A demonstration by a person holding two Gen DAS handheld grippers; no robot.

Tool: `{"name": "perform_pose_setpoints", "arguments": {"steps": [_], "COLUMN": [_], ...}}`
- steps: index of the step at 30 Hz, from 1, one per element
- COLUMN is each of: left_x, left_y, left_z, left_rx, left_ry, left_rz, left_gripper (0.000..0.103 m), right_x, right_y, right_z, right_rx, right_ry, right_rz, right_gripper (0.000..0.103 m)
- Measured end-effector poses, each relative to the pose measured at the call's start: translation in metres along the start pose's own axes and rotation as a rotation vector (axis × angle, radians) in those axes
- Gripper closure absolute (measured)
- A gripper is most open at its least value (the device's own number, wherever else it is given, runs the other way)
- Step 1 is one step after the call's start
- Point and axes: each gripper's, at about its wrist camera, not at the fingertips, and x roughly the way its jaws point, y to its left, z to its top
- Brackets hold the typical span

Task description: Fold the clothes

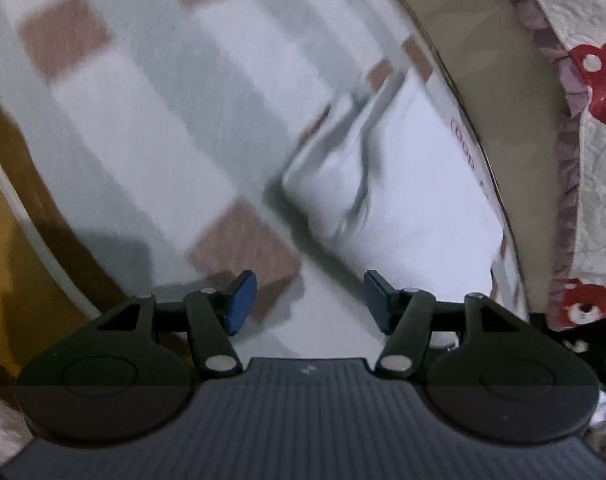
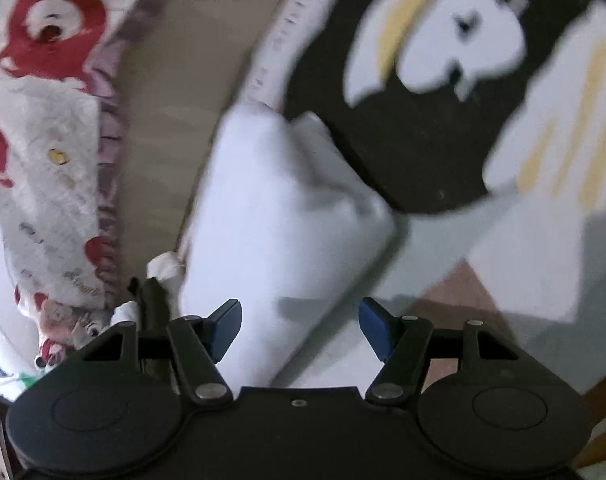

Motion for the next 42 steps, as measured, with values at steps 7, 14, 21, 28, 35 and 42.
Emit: {"name": "perform_pose_setpoints", "arguments": {"steps": [7,14,21,28,35,42], "left_x": [0.015,0.036,0.019,0.018,0.063,0.062], "left_y": [-0.012,-0.017,-0.033,-0.068,-0.067,-0.047], "left_z": [0.013,0.016,0.01,0.039,0.068,0.062], "left_rx": [0.011,0.046,0.16,0.308,0.349,0.28], "left_ry": [-0.137,-0.042,-0.038,-0.117,-0.033,-0.011], "left_rz": [-0.033,-0.087,-0.073,-0.05,0.09,0.029], "left_gripper": [0.036,0.031,0.031,0.023,0.022,0.024], "right_x": [0.025,0.033,0.039,0.037,0.021,0.045], "right_y": [0.005,0.04,0.063,0.054,0.009,0.02], "right_z": [-0.008,0.007,0.035,0.077,0.099,0.105], "right_rx": [-0.041,-0.34,-0.58,-0.499,-0.216,-0.261], "right_ry": [-0.124,-0.2,-0.241,-0.147,-0.09,-0.144], "right_rz": [0.042,-0.094,-0.199,-0.218,-0.041,0.028], "right_gripper": [0.029,0.04,0.043,0.03,0.024,0.013]}}
